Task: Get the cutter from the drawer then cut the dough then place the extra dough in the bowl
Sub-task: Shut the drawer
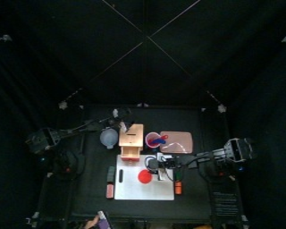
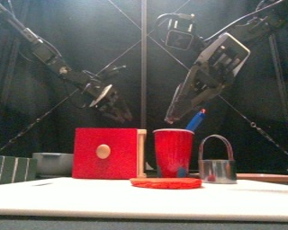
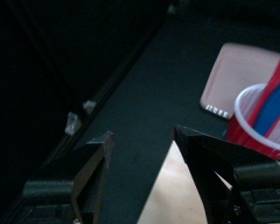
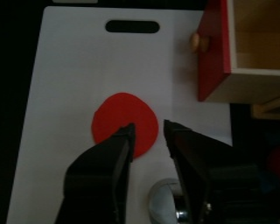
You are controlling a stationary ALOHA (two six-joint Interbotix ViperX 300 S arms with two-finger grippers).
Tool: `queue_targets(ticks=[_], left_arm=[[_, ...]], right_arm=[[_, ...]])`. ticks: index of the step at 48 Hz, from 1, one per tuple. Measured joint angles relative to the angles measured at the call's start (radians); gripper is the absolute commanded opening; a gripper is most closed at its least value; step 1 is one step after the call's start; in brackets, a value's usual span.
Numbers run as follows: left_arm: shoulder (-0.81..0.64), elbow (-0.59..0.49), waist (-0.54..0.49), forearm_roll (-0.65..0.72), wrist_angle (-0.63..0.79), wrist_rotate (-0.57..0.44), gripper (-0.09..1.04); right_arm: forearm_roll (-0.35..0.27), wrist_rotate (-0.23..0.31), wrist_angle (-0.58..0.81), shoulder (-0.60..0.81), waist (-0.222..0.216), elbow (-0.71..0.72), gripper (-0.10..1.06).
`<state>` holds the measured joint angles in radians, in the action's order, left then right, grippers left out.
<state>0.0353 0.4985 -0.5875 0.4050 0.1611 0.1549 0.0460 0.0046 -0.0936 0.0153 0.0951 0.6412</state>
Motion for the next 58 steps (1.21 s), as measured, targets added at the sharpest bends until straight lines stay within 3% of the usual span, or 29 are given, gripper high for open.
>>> queue_targets(ticks=[6,16,24,47,55,58], left_arm=[[0.038,-0.055,0.0,0.035,0.069,-0.002,0.68],[0.06,-0.052,0.0,0.054,0.089,-0.002,0.68],[0.06,-0.031,0.002,0.058,0.11,0.0,0.68],[0.063,-0.014,0.023,0.058,0.112,0.002,0.68],[0.064,-0.014,0.023,0.058,0.11,0.003,0.68],[0.064,-0.014,0.025,0.058,0.11,0.002,0.68]], right_arm=[[0.034,-0.003,0.017,0.072,0.006,-0.054,0.28],[0.066,-0.002,0.031,0.23,0.0,-0.192,0.28],[0.126,0.0,0.014,0.313,-0.026,-0.296,0.28],[0.305,0.003,-0.115,0.353,-0.173,-0.394,0.28],[0.337,0.014,-0.12,0.356,-0.235,-0.416,0.28],[0.336,0.005,-0.12,0.362,-0.236,-0.422,0.28]])
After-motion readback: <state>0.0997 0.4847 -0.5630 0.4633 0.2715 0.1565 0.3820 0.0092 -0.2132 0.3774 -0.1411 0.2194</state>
